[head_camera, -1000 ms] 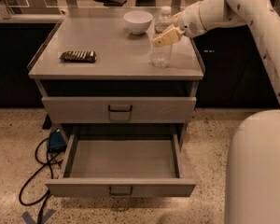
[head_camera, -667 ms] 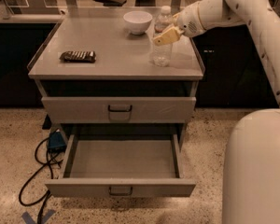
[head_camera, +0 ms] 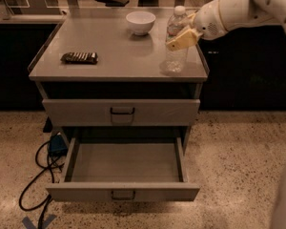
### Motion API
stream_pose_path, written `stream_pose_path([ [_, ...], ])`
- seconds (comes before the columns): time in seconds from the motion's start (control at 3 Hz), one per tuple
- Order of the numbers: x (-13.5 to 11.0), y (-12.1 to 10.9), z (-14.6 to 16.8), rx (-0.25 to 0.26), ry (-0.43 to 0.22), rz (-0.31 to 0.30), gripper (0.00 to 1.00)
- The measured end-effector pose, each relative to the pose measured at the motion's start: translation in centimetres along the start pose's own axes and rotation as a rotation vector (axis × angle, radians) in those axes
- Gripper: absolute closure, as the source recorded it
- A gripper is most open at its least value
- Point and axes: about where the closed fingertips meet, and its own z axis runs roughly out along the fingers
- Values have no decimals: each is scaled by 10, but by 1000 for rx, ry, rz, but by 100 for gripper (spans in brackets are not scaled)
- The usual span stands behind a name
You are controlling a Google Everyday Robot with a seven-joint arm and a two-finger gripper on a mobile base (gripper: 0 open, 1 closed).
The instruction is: Place water bottle into middle drawer
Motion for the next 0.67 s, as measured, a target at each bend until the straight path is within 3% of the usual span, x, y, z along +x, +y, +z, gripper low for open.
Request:
stream_pose_path([
  [0.33,-38,56,-66,30,-65,-24,100],
  [0.67,-61,137,-106,-11,-125,-2,100],
])
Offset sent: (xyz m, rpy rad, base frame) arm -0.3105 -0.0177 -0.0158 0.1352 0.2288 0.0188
